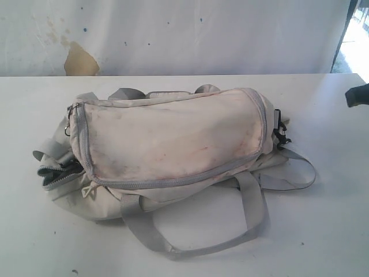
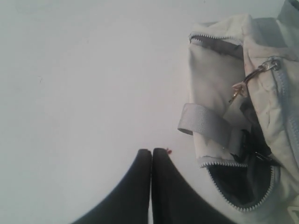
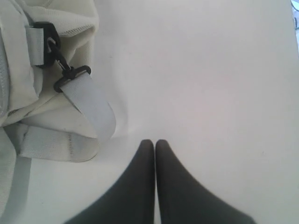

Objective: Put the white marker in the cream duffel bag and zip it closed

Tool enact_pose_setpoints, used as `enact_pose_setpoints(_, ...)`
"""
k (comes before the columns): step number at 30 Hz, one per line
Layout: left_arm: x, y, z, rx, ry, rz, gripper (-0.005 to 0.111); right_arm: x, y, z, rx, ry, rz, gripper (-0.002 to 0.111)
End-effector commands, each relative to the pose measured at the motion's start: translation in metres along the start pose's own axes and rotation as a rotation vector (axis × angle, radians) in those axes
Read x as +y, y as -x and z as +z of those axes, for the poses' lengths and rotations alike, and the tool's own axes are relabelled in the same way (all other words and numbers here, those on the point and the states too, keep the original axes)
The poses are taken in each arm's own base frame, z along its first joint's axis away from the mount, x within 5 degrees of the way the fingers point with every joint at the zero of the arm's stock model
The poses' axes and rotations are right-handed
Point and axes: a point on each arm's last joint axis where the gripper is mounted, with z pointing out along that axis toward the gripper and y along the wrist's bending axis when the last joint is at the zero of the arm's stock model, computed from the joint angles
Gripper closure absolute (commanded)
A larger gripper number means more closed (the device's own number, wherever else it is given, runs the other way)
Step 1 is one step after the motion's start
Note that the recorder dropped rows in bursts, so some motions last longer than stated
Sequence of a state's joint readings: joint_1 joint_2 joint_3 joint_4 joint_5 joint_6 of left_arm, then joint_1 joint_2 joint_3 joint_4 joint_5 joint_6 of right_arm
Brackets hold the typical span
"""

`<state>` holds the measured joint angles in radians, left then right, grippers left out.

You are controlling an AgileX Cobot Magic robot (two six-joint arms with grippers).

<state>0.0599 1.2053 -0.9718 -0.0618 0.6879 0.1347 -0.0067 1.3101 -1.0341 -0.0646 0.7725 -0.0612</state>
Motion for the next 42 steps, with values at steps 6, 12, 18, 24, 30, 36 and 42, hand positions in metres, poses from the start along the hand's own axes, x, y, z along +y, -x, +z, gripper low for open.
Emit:
enact_pose_setpoints(6,-0.004,-0.028,-0.047,-0.215,0.021,0.005,0.107,0.0,-0.026,-0.027,-0.043,-0.009,0.02,0.108)
enact_pose_setpoints(12,-0.008,-0.055,-0.085,-0.392,0.037,0.007,0.107,0.002,-0.047,-0.056,-0.136,-0.015,0.025,0.108)
enact_pose_setpoints(18,-0.012,-0.09,-0.118,-0.567,0.044,0.001,0.107,0.004,-0.076,-0.085,-0.298,-0.027,0.03,0.108)
enact_pose_setpoints(24,-0.018,-0.128,-0.143,-0.707,0.038,-0.006,0.107,0.007,-0.113,-0.126,-0.495,-0.045,0.038,0.108)
enact_pose_setpoints(30,-0.021,-0.156,-0.164,-0.837,0.05,0.006,0.107,0.01,-0.149,-0.146,-0.639,-0.057,0.044,0.108)
enact_pose_setpoints(36,-0.023,-0.174,-0.176,-0.894,0.064,0.037,0.107,0.013,-0.179,-0.154,-0.704,-0.065,0.048,0.108)
enact_pose_setpoints(42,-0.024,-0.177,-0.173,-0.854,-0.019,0.06,0.107,0.015,-0.203,-0.16,-0.754,-0.067,0.048,0.108)
